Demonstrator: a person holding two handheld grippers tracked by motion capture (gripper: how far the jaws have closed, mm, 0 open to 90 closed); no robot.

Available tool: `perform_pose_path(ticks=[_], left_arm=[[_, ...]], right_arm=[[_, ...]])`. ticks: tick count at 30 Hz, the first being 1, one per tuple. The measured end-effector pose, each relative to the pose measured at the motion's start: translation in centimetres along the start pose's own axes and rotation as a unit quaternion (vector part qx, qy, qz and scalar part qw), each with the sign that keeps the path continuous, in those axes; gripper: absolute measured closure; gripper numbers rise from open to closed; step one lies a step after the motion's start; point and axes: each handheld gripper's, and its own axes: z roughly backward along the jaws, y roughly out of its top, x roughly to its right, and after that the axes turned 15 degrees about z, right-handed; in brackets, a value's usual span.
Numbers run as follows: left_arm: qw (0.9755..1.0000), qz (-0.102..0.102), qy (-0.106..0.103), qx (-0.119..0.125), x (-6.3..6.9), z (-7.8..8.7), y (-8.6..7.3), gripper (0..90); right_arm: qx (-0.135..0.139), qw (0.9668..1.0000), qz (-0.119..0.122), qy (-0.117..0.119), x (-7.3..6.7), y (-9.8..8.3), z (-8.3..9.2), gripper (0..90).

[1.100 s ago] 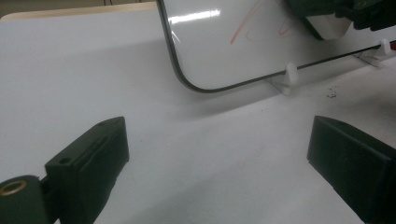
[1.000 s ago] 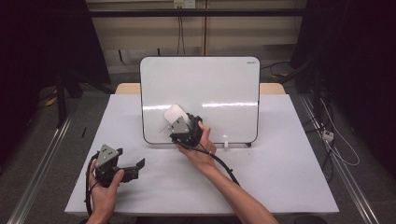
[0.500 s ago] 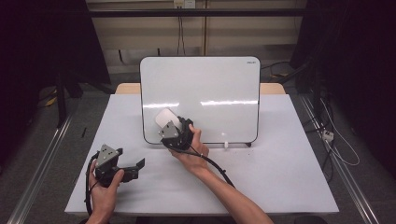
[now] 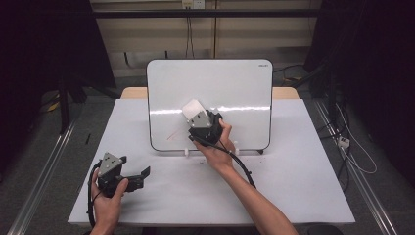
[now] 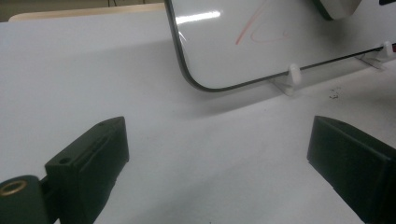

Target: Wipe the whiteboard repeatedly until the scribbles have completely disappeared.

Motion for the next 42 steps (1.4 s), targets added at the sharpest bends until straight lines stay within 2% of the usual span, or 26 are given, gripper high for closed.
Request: perform_pose_path(ticks=[3,8,12,14,28,34,38,42], left_arm=[[1.0,0.0,-0.002,0.0,0.0,-0.1,0.0,5.5],[1.0,-0.003,-0.004,-0.001,0.2,-0.2,0.0,5.5],[1.0,-0.004,-0.003,-0.005,0.1,-0.3,0.1,5.5],[1.0,-0.002,-0.005,-0.002,0.2,-0.3,0.1,5.5],[1.0,-0.001,-0.004,-0.003,0.2,-0.3,0.1,5.5],[1.0,-0.003,-0.005,-0.002,0.2,-0.3,0.1,5.5],[1.0,-0.002,-0.004,-0.003,0.1,-0.3,0.1,5.5],[1.0,-0.004,-0.007,-0.004,0.2,-0.4,0.1,5.5]], right_arm=[[0.004,0.9999,-0.01,-0.013,-0.6,0.5,-0.2,31.5],[0.007,0.9999,-0.006,-0.01,-1.4,0.9,-0.3,31.5],[0.01,0.9999,0.006,-0.004,-2.4,1.3,-0.5,31.5],[0.013,0.9997,0.019,0.001,-3.6,1.7,-0.6,31.4],[0.035,0.9982,0.048,0.011,-7.3,2.8,-1.2,31.4],[0.04,0.9961,0.074,0.025,-9.4,3.4,-1.3,31.4],[0.042,0.9954,0.083,0.025,-10.0,3.6,-1.4,31.4],[0.042,0.9952,0.084,0.028,-10.0,3.6,-1.4,31.4]])
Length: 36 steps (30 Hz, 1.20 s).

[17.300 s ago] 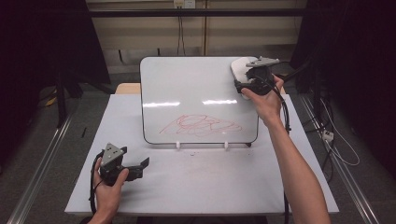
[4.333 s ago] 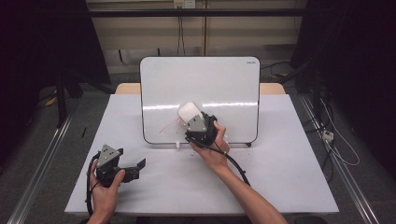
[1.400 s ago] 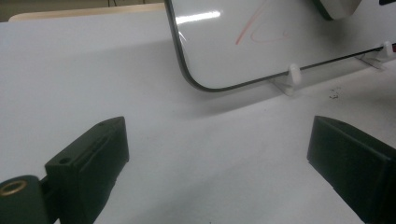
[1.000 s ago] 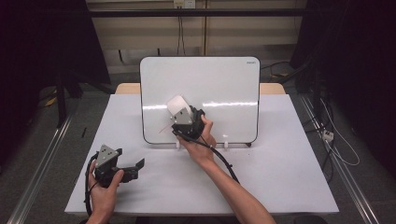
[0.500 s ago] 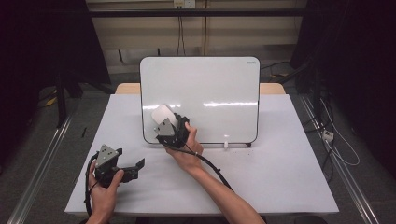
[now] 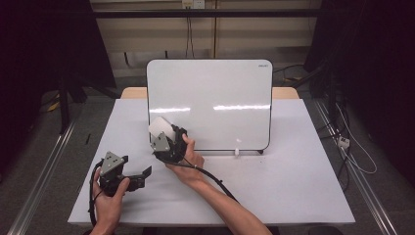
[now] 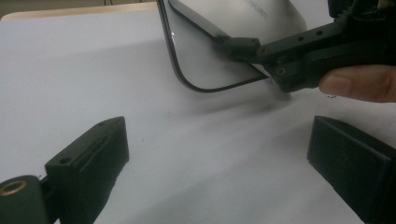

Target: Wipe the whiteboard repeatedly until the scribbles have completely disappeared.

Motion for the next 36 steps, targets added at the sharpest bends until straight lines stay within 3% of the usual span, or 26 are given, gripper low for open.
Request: perform_pose_path(ticks=[5,8,14,17,26,36], left_arm=[[1.0,0.001,0.0,-0.001,-0.1,-0.1,0.0,5.5],[1.0,0.003,0.0,0.003,-0.1,0.1,0.0,5.4],[1.0,0.005,0.004,0.004,-0.2,0.3,-0.1,5.5],[1.0,0.003,0.002,0.005,-0.1,0.2,-0.1,5.5],[1.0,0.003,0.003,0.004,-0.2,0.2,-0.1,5.4],[1.0,0.003,0.003,0.004,-0.1,0.3,-0.1,5.5]], right_arm=[[-0.001,0.9999,0.01,0.004,0.7,-0.2,0.2,31.4],[-0.004,1.0,0.003,-0.002,2.2,-0.7,0.4,31.4],[-0.015,0.9986,-0.041,-0.031,6.4,-2.6,1.0,31.5],[-0.016,0.9972,-0.062,-0.039,7.4,-2.7,1.0,31.4],[-0.008,0.9968,-0.063,-0.048,6.2,-1.5,0.4,31.4],[0.009,0.9989,-0.029,-0.036,2.5,0.2,-0.4,31.4]])
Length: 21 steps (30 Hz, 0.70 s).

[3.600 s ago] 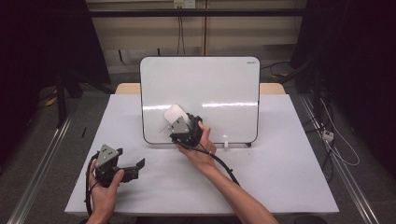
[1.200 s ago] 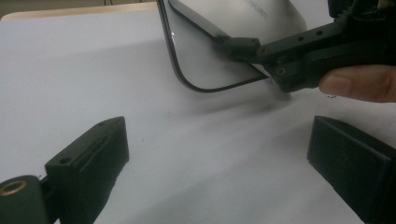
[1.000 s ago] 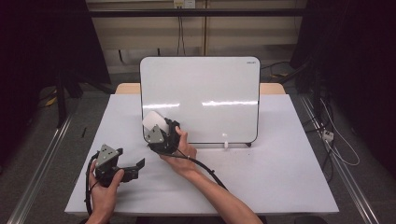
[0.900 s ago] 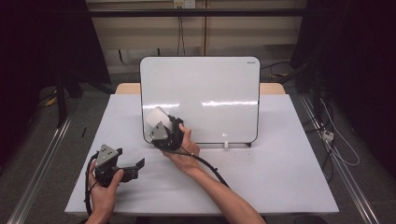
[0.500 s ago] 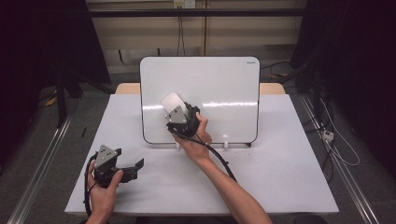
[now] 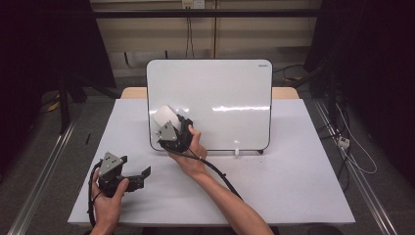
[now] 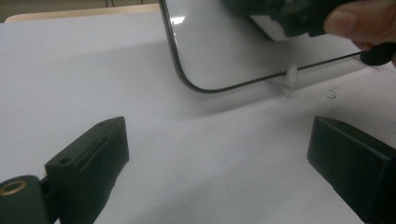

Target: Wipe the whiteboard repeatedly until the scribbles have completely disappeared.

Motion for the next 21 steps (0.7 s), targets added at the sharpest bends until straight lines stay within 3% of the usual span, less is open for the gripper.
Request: perform_pose_path(ticks=[9,16,21], left_arm=[[1.0,0.001,-0.001,0.002,0.0,0.0,0.0,5.5],[1.0,0.0,0.0,0.003,-0.1,0.1,0.0,5.5],[1.0,0.001,0.001,0.004,-0.1,0.2,0.0,5.5]], right_arm=[[0.004,0.9997,0.018,0.015,-2.5,0.4,0.1,31.4],[-0.004,0.999,0.038,0.022,-2.0,0.0,0.5,31.5],[-0.027,0.9992,0.024,0.014,-0.7,-1.1,1.1,31.5]])
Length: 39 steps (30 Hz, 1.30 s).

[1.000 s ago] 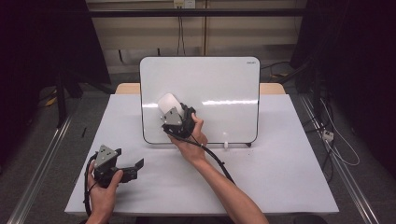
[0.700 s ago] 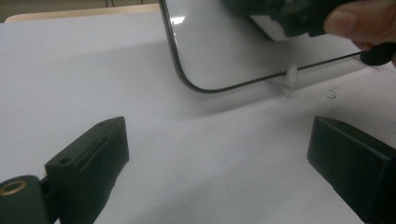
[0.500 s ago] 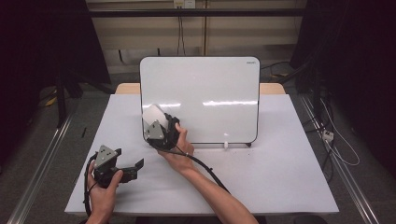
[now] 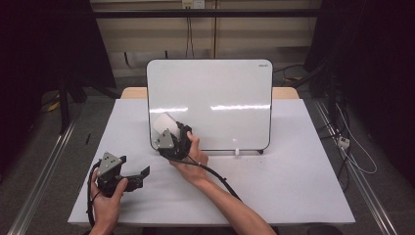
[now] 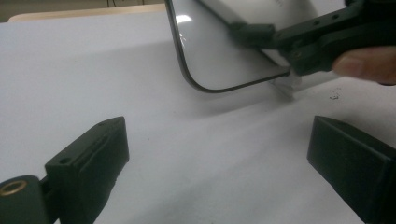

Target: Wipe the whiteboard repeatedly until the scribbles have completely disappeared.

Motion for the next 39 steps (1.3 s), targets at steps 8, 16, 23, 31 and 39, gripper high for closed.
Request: perform_pose_path(ticks=[8,16,23,31,39], left_arm=[[1.0,0.0,0.003,0.001,0.0,0.0,0.0,5.5],[1.0,0.0,0.004,0.0,0.1,0.0,0.0,5.5],[1.0,-0.001,0.005,-0.002,0.1,-0.1,0.0,5.4],[1.0,0.006,0.005,-0.006,-0.3,-0.2,-0.2,5.5],[1.0,0.005,0.007,-0.004,-0.1,-0.1,-0.1,5.5]], right_arm=[[-0.017,0.9992,-0.032,-0.019,3.0,-4.3,1.8,31.5],[-0.036,0.9965,-0.065,-0.037,4.8,-8.9,3.9,31.5],[-0.056,0.9935,-0.086,-0.05,7.0,-12.4,5.4,31.5],[-0.058,0.9912,-0.118,-0.013,8.4,-12.9,5.7,31.5],[-0.038,0.986,-0.161,0.019,9.8,-13.4,6.4,31.5]])
